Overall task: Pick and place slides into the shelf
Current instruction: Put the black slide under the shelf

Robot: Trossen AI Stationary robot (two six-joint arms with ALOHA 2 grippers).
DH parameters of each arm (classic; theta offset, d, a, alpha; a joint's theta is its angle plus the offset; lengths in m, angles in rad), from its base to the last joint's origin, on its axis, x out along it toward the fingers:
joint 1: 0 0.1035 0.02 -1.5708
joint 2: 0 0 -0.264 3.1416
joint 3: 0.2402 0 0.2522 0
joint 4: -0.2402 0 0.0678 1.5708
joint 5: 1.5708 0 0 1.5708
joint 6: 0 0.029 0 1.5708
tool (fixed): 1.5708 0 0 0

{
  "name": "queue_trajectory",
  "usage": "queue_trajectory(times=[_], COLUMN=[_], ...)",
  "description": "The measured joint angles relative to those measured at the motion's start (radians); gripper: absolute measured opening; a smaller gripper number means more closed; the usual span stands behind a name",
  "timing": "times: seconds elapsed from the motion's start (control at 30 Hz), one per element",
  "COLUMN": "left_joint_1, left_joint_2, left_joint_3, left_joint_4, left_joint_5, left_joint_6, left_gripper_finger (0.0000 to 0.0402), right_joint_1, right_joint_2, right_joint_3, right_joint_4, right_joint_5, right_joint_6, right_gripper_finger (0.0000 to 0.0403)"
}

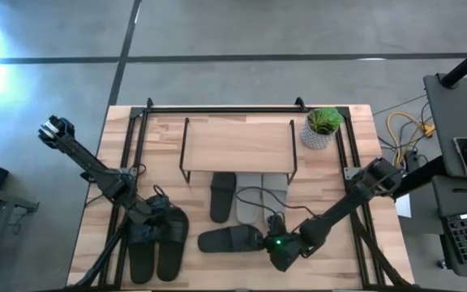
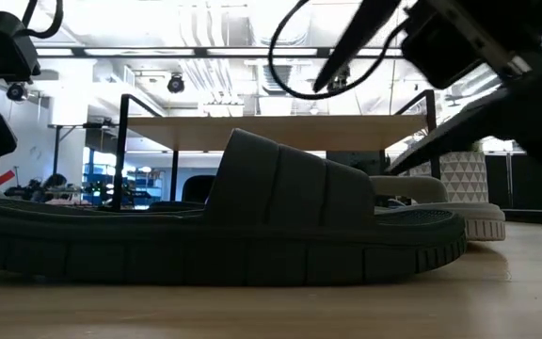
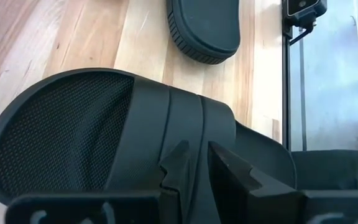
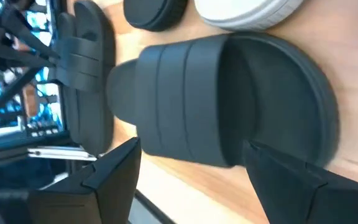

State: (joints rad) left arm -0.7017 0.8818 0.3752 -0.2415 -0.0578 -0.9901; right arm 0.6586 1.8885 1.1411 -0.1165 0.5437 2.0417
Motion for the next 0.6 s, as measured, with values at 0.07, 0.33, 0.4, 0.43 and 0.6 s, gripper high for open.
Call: queue_trajectory(times=[0.07, 0.33, 0.4, 0.43, 0.6], left_joint_1=[0.0, 0.0, 0.0, 0.0, 0.0], left_joint_2=[0.0, 0.0, 0.0, 0.0, 0.0], left_joint_3=[0.0, 0.0, 0.0, 0.0, 0.0], left_joint_4=[0.0, 0.003, 0.002, 0.002, 0.002], left_joint_5=[0.0, 0.0, 0.0, 0.0, 0.0], left_joint_6=[0.0, -0.003, -0.007, -0.007, -0.007], left_gripper_finger=[0.0042, 0.0042, 0.0042, 0.0042, 0.0042], right_joint_1=[-0.014, -0.039, -0.039, -0.039, -0.049], right_joint_2=[0.015, 0.068, 0.075, 0.075, 0.077], right_joint_3=[-0.001, -0.001, -0.001, -0.001, -0.001], right_joint_4=[0.022, 0.098, 0.102, 0.106, 0.126], right_joint_5=[-0.025, -0.038, -0.038, -0.038, -0.017], right_joint_6=[-0.028, -0.053, -0.043, -0.042, -0.073], right_gripper_finger=[0.0269, 0.0256, 0.0253, 0.0251, 0.0213])
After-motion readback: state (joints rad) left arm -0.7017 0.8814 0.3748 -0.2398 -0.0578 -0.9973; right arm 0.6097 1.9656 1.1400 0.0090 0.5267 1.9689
